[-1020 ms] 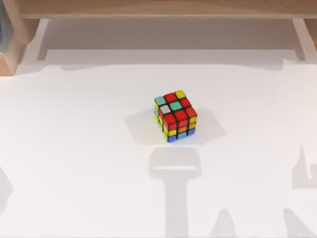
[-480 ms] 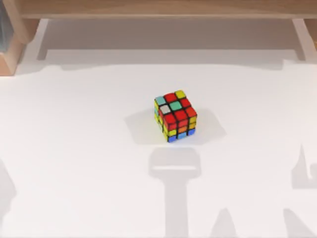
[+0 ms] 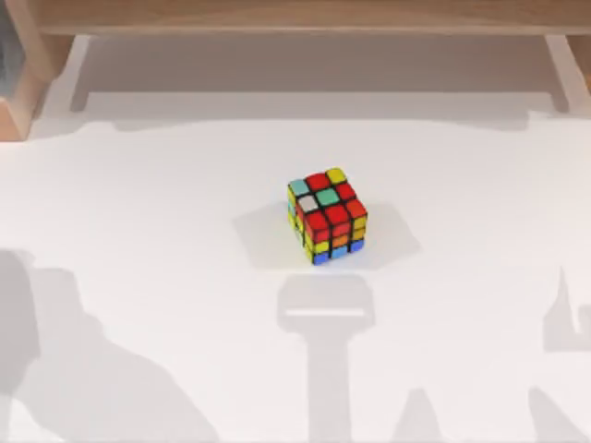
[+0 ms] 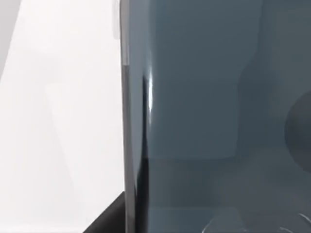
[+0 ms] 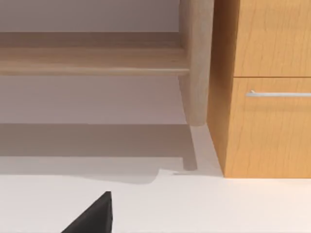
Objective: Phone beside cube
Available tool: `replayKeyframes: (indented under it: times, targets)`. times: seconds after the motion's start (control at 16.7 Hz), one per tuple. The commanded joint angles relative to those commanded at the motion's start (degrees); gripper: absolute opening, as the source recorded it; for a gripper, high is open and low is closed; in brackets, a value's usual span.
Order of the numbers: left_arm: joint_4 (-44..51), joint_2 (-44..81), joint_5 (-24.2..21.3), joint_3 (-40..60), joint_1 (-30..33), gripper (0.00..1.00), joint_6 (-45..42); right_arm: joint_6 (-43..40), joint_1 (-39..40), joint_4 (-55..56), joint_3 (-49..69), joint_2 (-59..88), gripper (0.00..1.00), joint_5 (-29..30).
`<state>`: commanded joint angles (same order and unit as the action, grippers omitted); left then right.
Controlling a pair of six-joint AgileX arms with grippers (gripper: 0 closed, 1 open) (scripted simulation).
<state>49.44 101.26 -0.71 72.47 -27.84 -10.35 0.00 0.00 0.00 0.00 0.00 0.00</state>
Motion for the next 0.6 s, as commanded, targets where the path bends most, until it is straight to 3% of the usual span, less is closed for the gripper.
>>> replayKeyframes:
  times: [0.6]
  targets:
    - [10.10, 13.72, 0.49, 19.82, 28.03, 0.00, 17.40, 0.00, 0.00, 0.00, 0.00, 0.00, 1.00, 0.00]
